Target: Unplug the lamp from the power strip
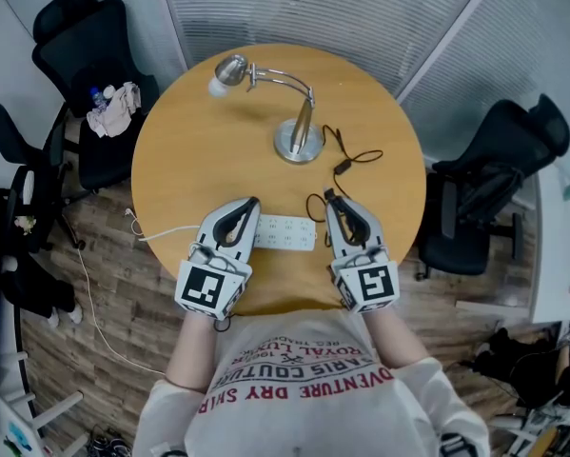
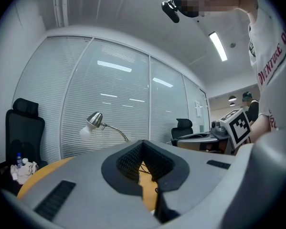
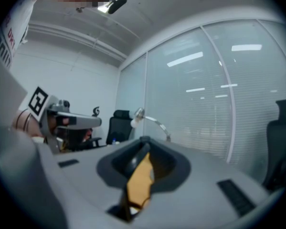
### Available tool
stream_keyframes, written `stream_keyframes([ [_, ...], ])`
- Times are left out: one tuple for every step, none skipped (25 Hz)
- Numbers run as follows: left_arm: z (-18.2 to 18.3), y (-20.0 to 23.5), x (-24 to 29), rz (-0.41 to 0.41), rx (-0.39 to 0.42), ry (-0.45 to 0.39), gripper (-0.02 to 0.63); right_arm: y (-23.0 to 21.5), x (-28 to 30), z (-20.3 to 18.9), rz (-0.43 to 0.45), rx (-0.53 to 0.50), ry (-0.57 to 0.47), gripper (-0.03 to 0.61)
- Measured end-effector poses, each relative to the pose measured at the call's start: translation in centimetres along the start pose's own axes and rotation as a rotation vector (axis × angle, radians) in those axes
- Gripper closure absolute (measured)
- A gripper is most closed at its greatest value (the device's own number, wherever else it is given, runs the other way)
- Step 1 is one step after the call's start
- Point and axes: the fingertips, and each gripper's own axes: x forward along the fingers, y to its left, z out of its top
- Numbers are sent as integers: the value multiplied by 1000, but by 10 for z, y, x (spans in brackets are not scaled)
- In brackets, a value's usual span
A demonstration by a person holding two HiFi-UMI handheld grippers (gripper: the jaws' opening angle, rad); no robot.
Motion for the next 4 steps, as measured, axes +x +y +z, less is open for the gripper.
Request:
stream_keyframes([
  [0, 1, 0, -1, 7, -2, 586, 1, 0, 0, 1, 0, 0, 506],
  [0, 1, -1, -2, 11, -4, 586, 1, 1, 0, 3, 0, 0, 506],
  [0, 2, -1, -1, 13, -4, 586, 2, 1, -1, 4, 0, 1, 506],
  [0, 2, -2, -1, 15, -4, 586, 3, 2, -1, 6, 0, 1, 506],
])
